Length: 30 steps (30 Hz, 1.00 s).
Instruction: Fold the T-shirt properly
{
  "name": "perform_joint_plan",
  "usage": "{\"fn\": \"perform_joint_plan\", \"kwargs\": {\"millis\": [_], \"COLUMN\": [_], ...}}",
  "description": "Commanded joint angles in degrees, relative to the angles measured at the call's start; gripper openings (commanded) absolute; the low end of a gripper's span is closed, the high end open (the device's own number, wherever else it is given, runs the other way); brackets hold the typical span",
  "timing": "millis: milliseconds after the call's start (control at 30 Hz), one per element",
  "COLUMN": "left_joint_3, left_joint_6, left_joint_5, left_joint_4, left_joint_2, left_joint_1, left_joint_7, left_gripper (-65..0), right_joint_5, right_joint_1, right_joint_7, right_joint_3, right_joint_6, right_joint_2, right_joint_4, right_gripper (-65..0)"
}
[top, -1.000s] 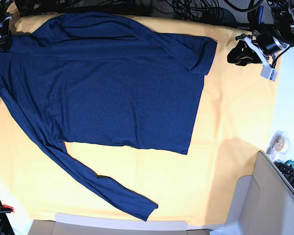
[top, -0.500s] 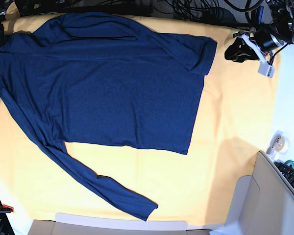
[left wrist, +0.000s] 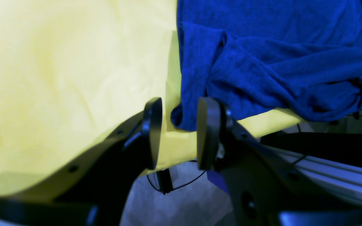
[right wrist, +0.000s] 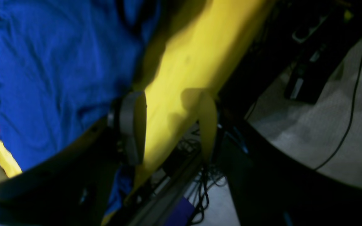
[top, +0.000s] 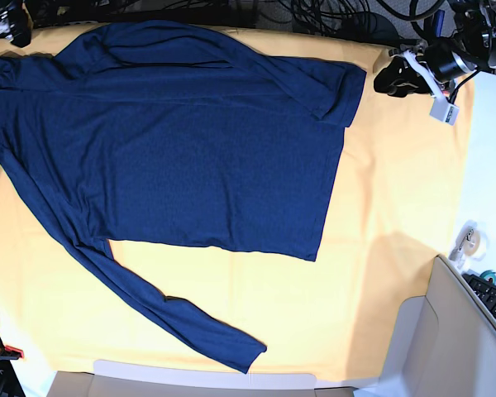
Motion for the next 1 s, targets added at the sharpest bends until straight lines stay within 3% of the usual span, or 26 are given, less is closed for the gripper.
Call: {"fn": "perform_joint_plan", "kwargs": {"millis": [0,233,467,733,967], "left_joint_3": [0.3,1.8,1.9,2.0,2.0], "left_joint_6": [-0.2,-0.2,-0.2,-0.2,-0.2], "left_joint_5": [-1.0,-1.0,-1.0,-1.0,-1.0], "left_joint_4": [1.0,1.0,1.0,1.0,1.0], "left_joint_2": [-0.8,0.7,0.7,0.8,0.8], "left_joint_1": [0.1,-0.2,-0.2,-0.3,-0.3], "left_joint_7": [-0.1,-0.1,-0.1,-0.1,-0.1], "left_gripper": [-46.5,-46.5,-46.5,-46.6,-46.6], "right_joint_5": [1.2,1.0,-1.4,-1.2,1.2], "right_joint_1": [-0.4,1.0,-0.4,-4.5,-6.5], "right_joint_7": [0.9,1.1,1.1,1.1,0.9], "right_joint_3": [-1.3,-13.4,-20.6,-21.0,-18.8], "right_joint_6": [0.5,0.5,0.5,0.5,0.5], "right_joint_2": [0.7,-1.3,-3.3,-2.8,-2.3], "right_joint_4": [2.3,3.5,4.2,13.8,14.8], "right_gripper": [-37.9,-38.0,-38.1,-38.1,-38.1]}}
